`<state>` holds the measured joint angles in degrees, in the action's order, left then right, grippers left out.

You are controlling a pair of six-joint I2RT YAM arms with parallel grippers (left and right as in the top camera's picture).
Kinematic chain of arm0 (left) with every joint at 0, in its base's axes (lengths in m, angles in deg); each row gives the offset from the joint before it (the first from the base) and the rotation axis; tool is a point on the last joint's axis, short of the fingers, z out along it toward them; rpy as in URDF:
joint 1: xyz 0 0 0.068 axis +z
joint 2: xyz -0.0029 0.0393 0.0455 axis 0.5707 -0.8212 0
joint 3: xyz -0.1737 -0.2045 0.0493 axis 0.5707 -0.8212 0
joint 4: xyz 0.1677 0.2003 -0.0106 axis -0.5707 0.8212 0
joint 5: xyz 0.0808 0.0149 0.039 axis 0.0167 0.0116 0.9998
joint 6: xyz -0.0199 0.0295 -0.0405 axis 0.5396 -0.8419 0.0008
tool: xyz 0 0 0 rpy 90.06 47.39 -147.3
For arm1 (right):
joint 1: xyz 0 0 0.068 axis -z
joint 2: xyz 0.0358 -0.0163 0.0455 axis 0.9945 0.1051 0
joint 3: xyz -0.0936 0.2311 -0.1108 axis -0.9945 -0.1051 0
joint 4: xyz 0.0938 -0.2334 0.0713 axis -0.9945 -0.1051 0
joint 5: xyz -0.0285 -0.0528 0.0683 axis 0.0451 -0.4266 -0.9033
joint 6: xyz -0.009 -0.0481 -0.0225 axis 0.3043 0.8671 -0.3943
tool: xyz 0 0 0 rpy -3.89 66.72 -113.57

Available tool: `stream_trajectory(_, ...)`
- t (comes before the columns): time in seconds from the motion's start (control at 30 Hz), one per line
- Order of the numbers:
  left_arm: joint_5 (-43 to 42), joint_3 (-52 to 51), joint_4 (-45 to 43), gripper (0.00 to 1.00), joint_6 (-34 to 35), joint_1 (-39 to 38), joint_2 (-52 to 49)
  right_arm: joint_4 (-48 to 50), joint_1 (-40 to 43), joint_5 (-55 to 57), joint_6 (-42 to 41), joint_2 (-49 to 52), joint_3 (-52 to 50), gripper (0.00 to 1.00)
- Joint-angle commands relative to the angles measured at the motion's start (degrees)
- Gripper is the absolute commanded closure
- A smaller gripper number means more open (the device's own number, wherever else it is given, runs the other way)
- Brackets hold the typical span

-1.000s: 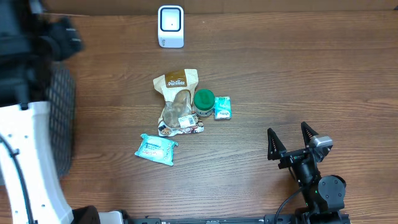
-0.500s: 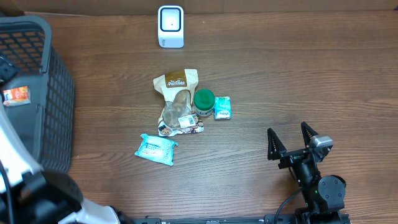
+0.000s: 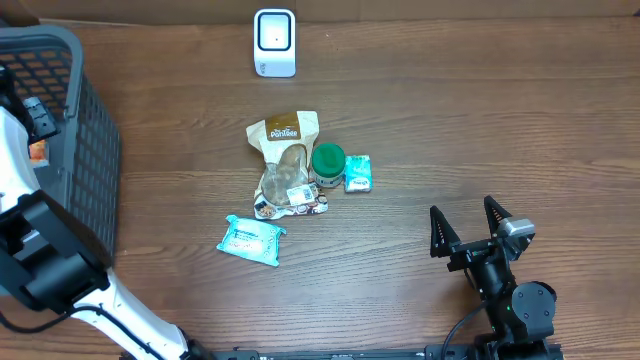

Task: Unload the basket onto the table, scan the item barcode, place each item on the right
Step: 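Reach the left gripper into the basket and grasp the orange tissue box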

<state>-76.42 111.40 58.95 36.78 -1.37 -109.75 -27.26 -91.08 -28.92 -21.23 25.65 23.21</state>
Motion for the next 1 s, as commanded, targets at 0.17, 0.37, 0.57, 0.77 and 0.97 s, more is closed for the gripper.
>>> stream_trajectory(0.17,2.97,0.20,-3.61,0.48,-10.58,0.15,-6.86,0.28,0.44,0.07,0.07,-0.66,-0.59,0.00)
stream_trajectory(0.37,2.97,0.20,-4.70,0.48,-10.56,0.61,-9.38,0.28,0.44,0.07,0.07,-0.66,-0.59,0.00)
stream_trajectory(0.57,3.80,0.20,-5.35,0.49,-10.54,1.18,-12.11,0.26,0.44,0.07,0.07,-0.66,-0.59,0.00)
stream_trajectory(0.77,3.82,0.17,-5.62,0.57,-10.56,1.38,-13.68,0.28,0.44,0.07,0.07,-0.66,-0.59,0.00)
stream_trajectory(0.97,3.74,0.17,-5.22,0.72,-10.56,1.46,-13.70,0.28,0.44,0.07,0.07,-0.66,-0.59,0.00)
